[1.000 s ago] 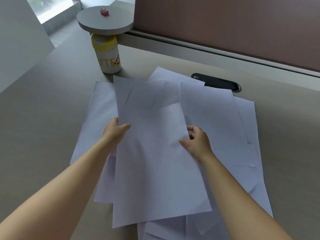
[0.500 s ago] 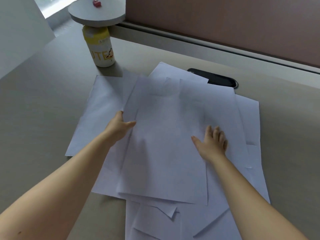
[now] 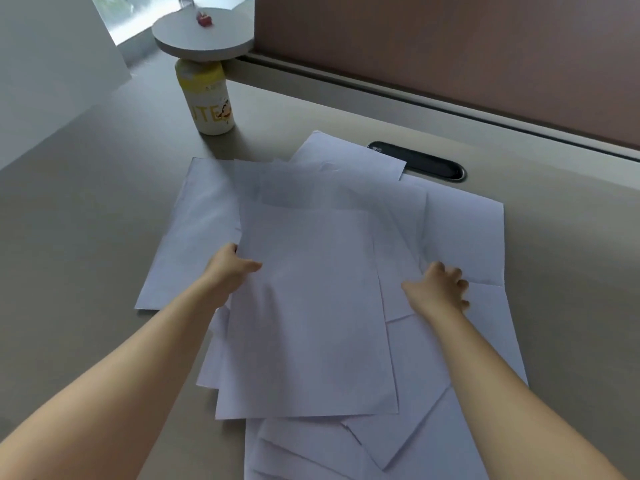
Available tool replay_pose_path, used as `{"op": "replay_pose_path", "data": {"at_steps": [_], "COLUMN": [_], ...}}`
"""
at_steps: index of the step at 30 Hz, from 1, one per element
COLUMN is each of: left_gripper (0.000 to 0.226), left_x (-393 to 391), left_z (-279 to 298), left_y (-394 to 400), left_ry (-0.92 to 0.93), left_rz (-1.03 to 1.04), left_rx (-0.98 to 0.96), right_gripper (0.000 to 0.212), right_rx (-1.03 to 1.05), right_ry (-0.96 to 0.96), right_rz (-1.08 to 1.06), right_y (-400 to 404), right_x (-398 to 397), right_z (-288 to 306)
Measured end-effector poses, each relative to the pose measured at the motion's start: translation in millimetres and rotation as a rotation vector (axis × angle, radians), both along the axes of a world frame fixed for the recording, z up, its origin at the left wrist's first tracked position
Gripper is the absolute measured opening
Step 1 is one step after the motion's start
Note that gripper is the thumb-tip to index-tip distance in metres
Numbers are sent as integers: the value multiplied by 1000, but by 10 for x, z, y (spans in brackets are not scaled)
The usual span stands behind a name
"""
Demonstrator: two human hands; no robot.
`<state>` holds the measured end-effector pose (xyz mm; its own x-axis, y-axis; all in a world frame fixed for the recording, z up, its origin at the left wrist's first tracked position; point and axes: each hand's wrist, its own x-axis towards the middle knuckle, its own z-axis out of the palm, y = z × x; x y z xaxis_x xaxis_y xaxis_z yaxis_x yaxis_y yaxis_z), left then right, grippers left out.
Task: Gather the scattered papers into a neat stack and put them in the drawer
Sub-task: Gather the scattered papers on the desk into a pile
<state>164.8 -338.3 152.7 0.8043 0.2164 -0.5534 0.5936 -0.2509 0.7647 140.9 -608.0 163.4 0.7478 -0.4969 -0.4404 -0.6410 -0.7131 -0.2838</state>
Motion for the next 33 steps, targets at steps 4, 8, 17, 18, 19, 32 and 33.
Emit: {"op": "replay_pose_path", "data": {"at_steps": [4, 8, 17, 18, 19, 32, 33], "left_gripper": [20, 27, 42, 38, 29, 8, 10], "left_x": [-91, -123, -142, -146, -139, 284, 304], "left_z": [-8, -109, -124, -106, -98, -103, -104], "left_y": [-42, 0, 2, -7, -8, -75, -132], "left_ry": [1, -31, -60, -55, -48, -59, -51], "left_rz": [32, 89, 152, 135, 113, -46, -60], "left_rx": [-2, 128, 46, 45, 50, -83, -136], "right_gripper": [51, 15, 29, 37, 40, 64, 64], "right_rx": [134, 333, 432, 430, 426, 133, 147], "right_ry": [-61, -111, -245, -258, -241, -193, -210], "right_rz": [-38, -78, -138, -130, -107, 111, 136], "right_y": [-1, -158, -173, -150, -105, 161, 214], "right_x": [-134, -242, -337, -327, -320, 106, 143], "right_z": [-8, 33, -111, -122, -114, -74, -98]}}
